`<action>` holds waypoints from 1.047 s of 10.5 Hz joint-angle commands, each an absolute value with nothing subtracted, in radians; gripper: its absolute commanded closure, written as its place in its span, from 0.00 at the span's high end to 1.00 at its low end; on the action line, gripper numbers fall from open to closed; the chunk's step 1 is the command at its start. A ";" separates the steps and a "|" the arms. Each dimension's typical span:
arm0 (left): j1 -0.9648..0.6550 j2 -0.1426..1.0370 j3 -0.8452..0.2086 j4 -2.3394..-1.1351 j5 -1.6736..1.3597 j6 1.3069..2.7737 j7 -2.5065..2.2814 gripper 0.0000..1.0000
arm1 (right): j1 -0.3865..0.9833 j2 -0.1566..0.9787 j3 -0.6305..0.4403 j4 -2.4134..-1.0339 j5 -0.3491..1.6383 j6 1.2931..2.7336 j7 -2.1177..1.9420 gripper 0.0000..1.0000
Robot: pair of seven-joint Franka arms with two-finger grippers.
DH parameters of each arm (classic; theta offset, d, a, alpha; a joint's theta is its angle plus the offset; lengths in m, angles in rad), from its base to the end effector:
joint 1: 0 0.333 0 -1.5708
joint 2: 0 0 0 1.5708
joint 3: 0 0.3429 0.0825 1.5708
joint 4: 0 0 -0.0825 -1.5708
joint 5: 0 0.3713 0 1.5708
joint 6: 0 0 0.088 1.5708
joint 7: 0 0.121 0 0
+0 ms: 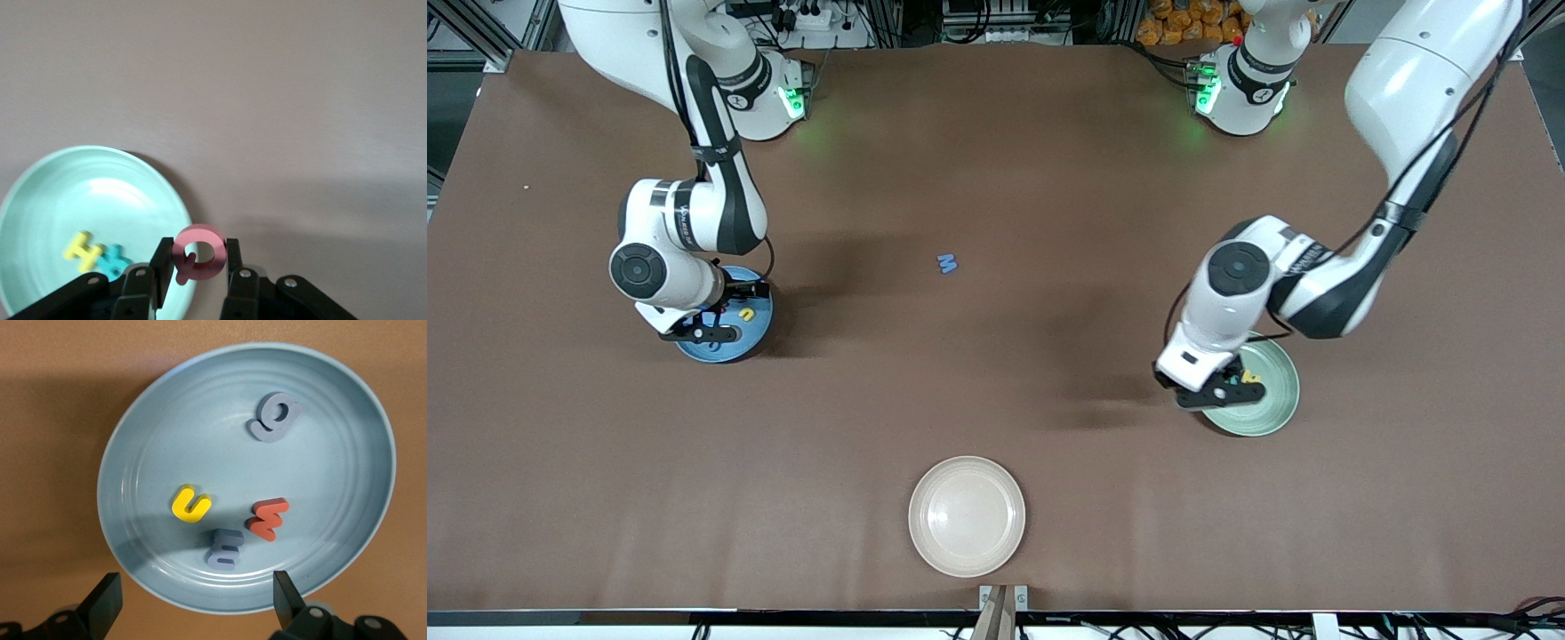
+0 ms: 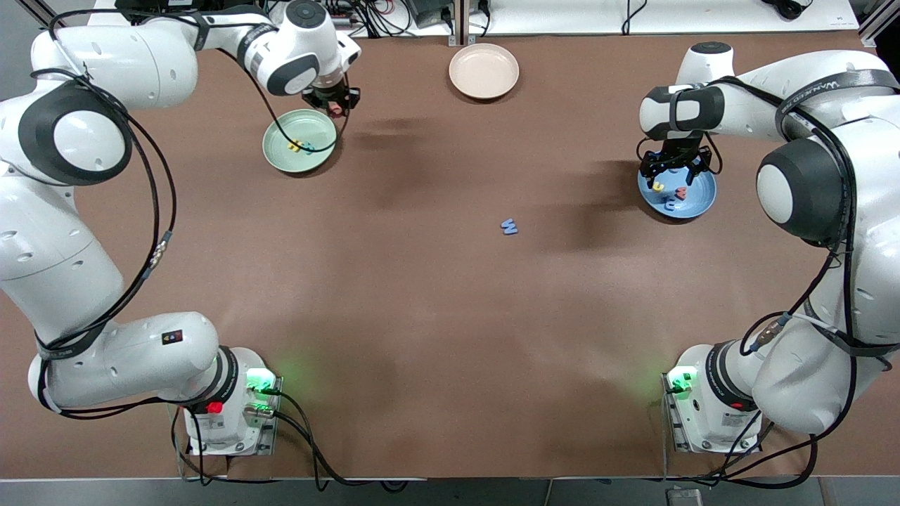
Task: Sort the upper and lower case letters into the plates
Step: 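Carry the pink a to the green plate with the left gripper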
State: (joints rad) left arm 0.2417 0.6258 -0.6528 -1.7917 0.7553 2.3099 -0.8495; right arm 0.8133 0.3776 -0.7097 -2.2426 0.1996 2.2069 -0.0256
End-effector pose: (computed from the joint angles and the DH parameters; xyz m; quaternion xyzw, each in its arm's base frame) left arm 0.6331 -0.2030 0.2798 -0.9939 -0.0191 -0.0911 0.0592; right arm 0.4995 0.0556 0.2379 0.9870 -0.0093 -0.1495 0.0585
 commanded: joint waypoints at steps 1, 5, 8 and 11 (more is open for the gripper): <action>0.235 0.646 -0.600 -1.764 0.758 2.298 -0.757 0.00 | 0.819 0.362 -0.716 -2.244 0.218 2.195 -0.040 1.00; 0.271 0.660 -0.528 -1.761 0.759 2.299 -0.588 0.00 | 0.819 0.362 -0.716 -2.243 0.218 2.195 -0.040 1.00; 0.264 0.663 -0.492 -1.763 0.756 2.299 -0.525 0.10 | 0.819 0.361 -0.716 -2.243 0.218 2.195 -0.038 1.00; 0.252 0.651 -0.483 -1.772 0.663 2.296 -0.523 1.00 | 0.809 0.332 -0.724 -2.240 0.218 2.175 -0.044 1.00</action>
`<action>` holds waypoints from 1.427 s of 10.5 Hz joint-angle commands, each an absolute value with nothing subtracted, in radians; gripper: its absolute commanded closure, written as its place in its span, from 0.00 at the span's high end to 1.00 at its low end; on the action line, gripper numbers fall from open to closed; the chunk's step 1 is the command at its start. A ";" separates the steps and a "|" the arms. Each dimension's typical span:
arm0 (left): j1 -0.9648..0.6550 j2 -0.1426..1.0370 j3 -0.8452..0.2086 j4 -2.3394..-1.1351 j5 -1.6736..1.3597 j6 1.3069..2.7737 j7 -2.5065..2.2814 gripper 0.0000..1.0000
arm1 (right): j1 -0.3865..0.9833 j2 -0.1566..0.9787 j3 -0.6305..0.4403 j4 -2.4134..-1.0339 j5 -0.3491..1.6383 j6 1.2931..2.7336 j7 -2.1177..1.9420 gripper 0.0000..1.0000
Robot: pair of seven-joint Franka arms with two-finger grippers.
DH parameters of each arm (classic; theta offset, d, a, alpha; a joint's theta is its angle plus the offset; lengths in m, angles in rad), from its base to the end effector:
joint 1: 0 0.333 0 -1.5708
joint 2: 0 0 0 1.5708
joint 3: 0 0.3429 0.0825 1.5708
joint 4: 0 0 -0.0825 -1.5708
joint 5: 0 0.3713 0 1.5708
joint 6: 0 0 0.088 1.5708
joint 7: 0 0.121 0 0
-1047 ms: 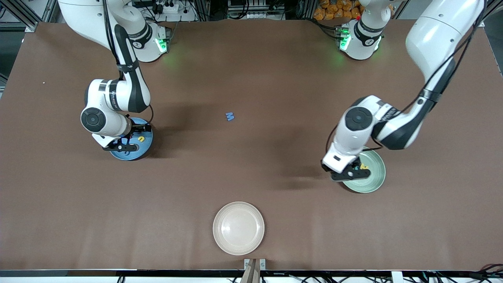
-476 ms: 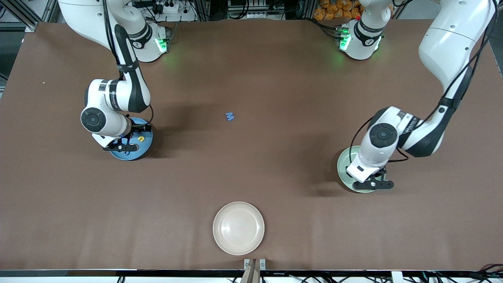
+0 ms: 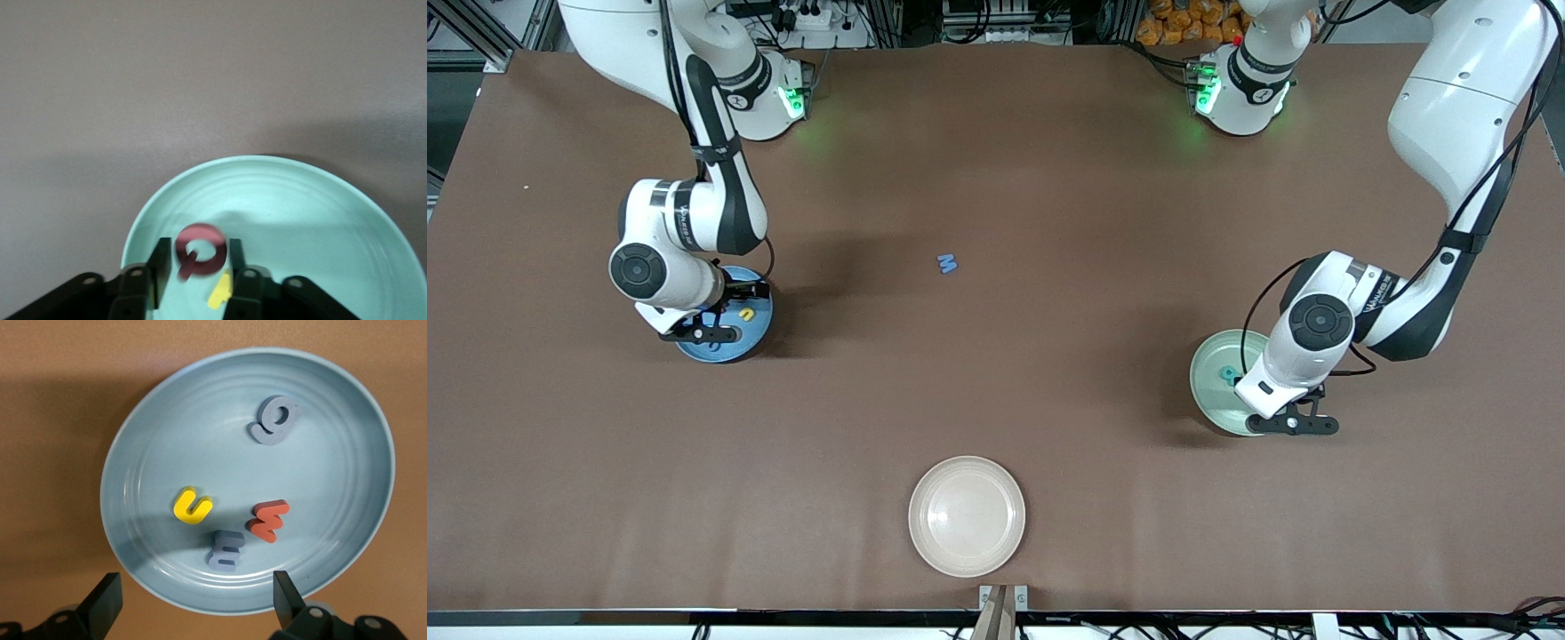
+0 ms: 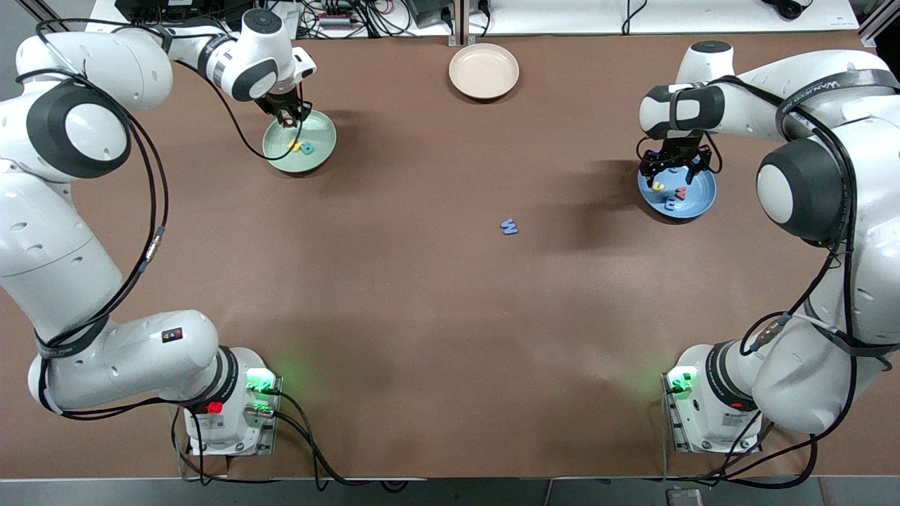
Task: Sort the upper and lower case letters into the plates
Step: 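Release the pink a and raise the left gripper toward the table centre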
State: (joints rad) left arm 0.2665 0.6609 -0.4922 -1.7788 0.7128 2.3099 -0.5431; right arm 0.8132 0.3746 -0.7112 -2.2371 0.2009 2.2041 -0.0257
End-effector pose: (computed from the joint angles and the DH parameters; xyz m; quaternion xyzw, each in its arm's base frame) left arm 0.6554 -0.0977 0.2343 -0.9930 0.0452 -0.0396 0.1021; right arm 0.5015 0.0558 0.2408 0.9875 -0.0099 -0.1470 0.0567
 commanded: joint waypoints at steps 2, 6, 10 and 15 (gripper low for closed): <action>0.198 0.608 -0.473 -1.764 0.562 2.225 -0.523 1.00 | 0.810 0.301 -0.733 -2.240 0.216 2.143 -0.041 1.00; -0.015 0.500 -0.379 -1.770 0.308 2.165 -0.537 1.00 | 0.798 0.256 -0.756 -2.217 0.219 2.135 -0.046 1.00; -0.236 0.468 -0.319 -1.764 0.150 2.137 -0.715 1.00 | 0.805 0.233 -0.770 -2.217 0.219 2.106 -0.035 1.00; -0.357 0.495 -0.273 -1.727 0.123 2.140 -0.785 1.00 | 0.807 0.233 -0.770 -2.218 0.219 2.099 -0.034 1.00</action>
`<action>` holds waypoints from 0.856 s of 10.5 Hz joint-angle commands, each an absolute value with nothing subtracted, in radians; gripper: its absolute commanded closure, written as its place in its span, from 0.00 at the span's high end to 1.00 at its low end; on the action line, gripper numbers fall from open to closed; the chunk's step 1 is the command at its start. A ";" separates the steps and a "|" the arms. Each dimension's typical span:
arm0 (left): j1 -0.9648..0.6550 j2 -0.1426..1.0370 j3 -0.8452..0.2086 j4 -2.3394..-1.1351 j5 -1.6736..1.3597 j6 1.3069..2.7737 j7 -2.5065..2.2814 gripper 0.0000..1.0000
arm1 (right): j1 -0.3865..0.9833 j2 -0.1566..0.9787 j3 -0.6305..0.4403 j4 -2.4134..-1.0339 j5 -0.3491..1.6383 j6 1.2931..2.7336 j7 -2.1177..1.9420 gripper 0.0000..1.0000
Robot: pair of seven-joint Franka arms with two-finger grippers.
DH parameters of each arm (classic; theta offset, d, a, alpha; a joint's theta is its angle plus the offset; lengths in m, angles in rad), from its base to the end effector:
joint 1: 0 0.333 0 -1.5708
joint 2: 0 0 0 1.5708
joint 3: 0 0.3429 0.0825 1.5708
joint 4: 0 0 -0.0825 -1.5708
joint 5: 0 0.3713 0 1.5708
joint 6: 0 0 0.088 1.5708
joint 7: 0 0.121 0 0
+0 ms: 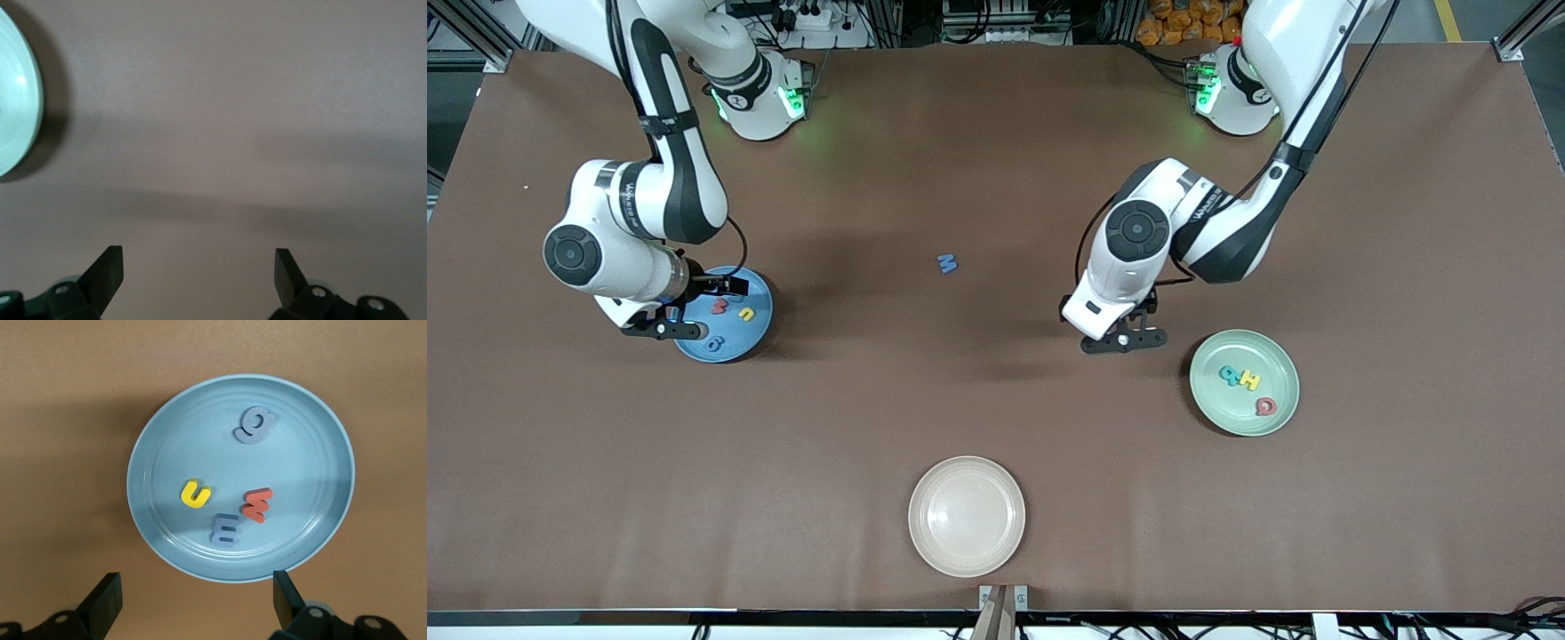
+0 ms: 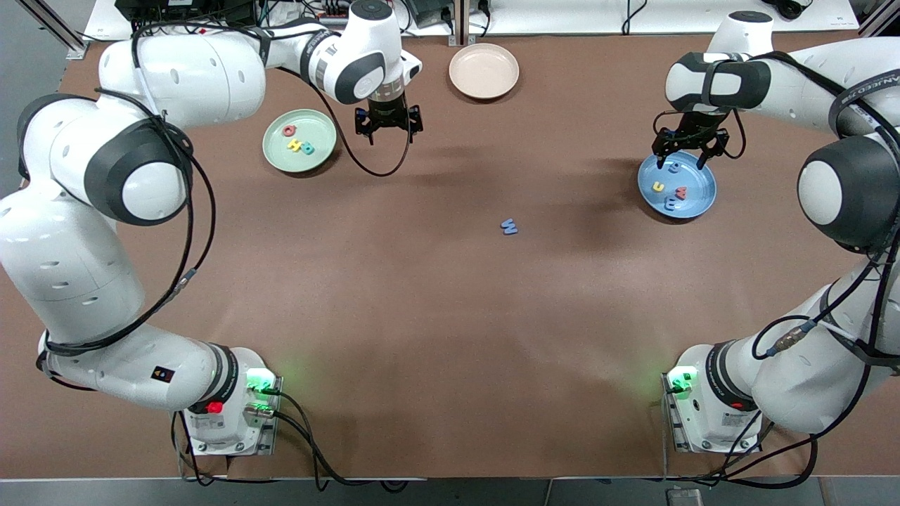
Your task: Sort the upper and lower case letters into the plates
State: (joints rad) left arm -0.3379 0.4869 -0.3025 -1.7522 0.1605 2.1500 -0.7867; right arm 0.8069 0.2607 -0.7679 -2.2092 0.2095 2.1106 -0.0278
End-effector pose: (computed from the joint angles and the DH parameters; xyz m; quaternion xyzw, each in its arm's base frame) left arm 0.5404 -0.3678 0.3157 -0.9986 -0.0412 0.0270 0.0170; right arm 0.5074 0.0340 0.2948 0.9899 -0.0371 -0.1362 0.0097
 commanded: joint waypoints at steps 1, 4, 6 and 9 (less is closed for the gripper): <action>-0.356 0.495 -0.273 -1.718 0.120 2.140 -0.785 1.00 | 0.808 0.233 -0.770 -2.220 0.218 2.098 -0.034 1.00; -0.287 0.486 -0.267 -1.715 0.135 2.138 -0.740 1.00 | 0.811 0.233 -0.770 -2.220 0.218 2.082 -0.034 1.00; -0.201 0.486 -0.258 -1.715 0.133 2.138 -0.574 1.00 | 0.813 0.233 -0.770 -2.220 0.218 2.085 -0.034 1.00; -0.115 0.479 -0.244 -1.723 0.133 2.126 -0.520 1.00 | 0.813 0.235 -0.770 -2.220 0.218 2.083 -0.034 1.00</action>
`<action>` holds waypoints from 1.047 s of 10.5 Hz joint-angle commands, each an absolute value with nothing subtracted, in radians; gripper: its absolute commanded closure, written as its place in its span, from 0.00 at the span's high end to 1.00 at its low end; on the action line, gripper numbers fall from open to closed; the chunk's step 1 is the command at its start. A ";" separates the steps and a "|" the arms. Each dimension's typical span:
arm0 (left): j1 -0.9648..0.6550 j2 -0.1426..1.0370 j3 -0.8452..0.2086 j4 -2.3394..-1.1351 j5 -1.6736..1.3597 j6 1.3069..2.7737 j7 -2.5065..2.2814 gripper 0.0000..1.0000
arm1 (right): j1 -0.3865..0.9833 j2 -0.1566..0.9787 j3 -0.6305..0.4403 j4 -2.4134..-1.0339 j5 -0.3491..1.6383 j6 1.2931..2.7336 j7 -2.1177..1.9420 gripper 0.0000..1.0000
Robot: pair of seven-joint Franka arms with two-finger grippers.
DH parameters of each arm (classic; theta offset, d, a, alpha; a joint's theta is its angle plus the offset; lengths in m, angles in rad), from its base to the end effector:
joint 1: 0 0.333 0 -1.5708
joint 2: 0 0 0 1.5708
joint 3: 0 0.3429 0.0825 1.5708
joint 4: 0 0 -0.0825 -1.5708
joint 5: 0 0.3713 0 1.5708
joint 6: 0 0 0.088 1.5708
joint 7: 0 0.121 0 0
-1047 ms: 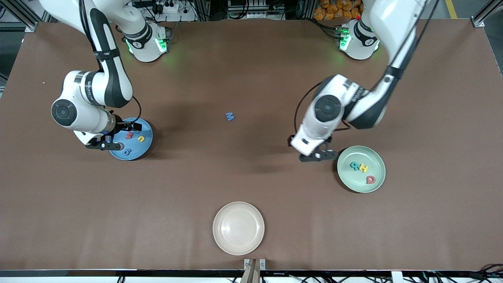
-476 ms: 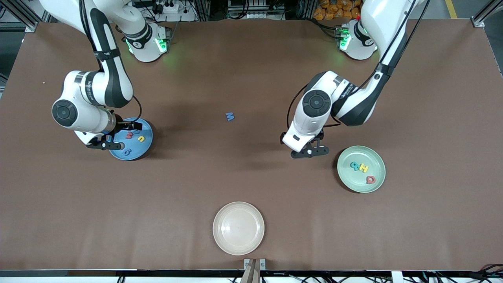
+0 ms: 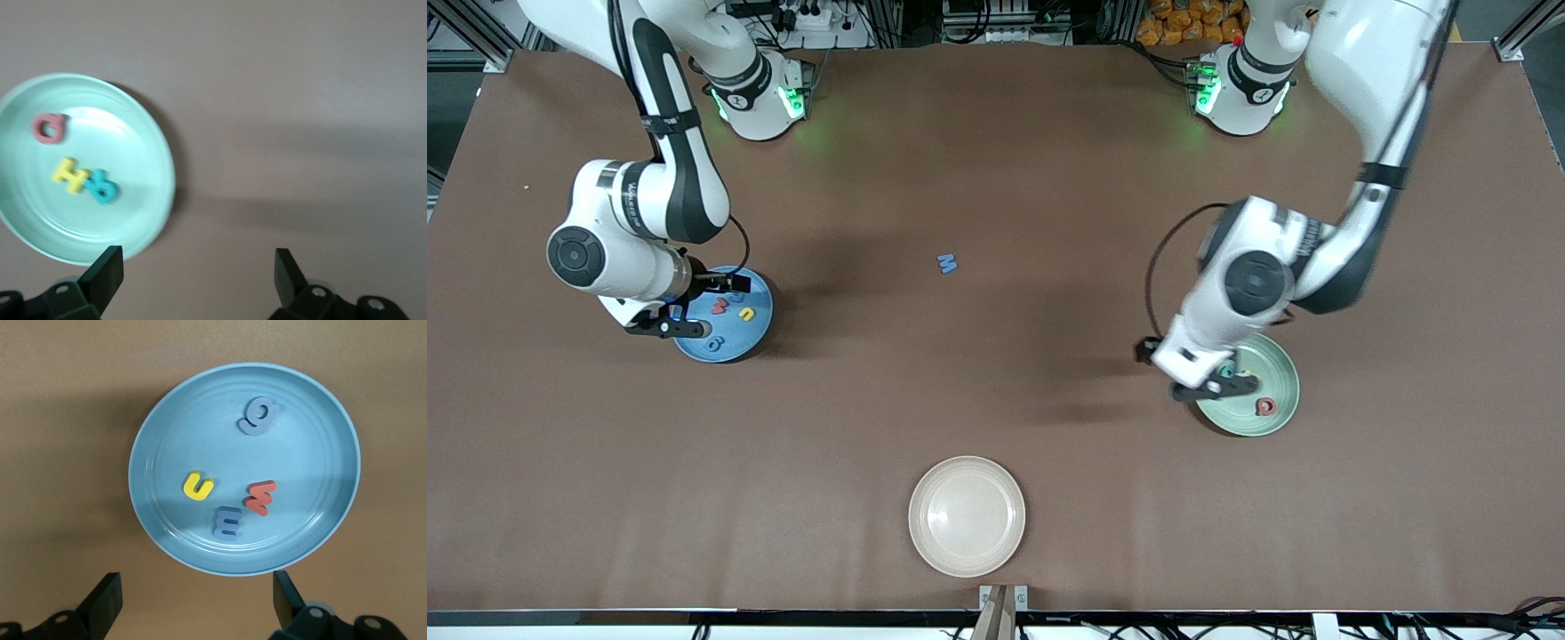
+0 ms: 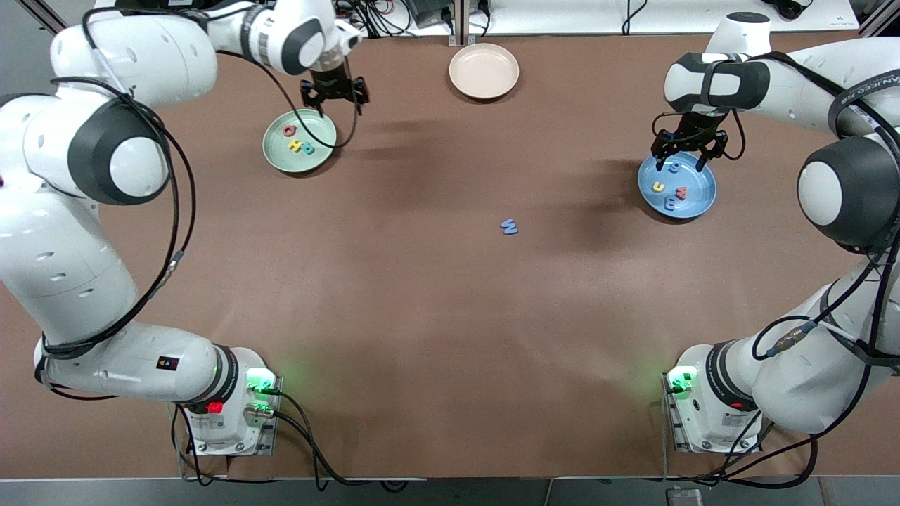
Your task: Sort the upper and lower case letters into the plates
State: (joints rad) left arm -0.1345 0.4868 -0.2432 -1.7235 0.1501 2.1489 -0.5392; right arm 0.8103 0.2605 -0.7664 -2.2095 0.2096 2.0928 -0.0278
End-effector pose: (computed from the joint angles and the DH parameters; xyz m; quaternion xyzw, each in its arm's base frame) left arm 0.6236 -0.2205 0.3236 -0.9985 -0.0505 0.0176 0.0144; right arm 0.5046 0.0366 0.2937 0.9887 -0.0349 -0.1452 0.0092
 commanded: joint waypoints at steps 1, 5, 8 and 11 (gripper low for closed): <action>-0.109 0.489 -0.215 -1.726 0.135 2.125 -0.519 1.00 | 0.813 0.236 -0.769 -2.220 0.218 2.083 -0.034 1.00; -0.107 0.497 -0.153 -1.727 0.120 2.125 -0.528 1.00 | 0.813 0.238 -0.769 -2.221 0.218 2.083 -0.034 1.00; -0.078 0.534 -0.135 -1.730 0.120 2.125 -0.512 1.00 | 0.813 0.239 -0.769 -2.221 0.218 2.086 -0.034 1.00; -0.072 0.540 -0.111 -1.730 0.117 2.125 -0.514 1.00 | 0.813 0.241 -0.769 -2.221 0.218 2.085 -0.034 1.00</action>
State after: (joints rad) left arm -0.0713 0.5442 -0.1214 -1.7352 0.1499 2.1336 -0.5325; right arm 0.8105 0.2605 -0.7658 -2.2108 0.2096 2.0907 -0.0278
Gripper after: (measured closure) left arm 0.000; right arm 0.000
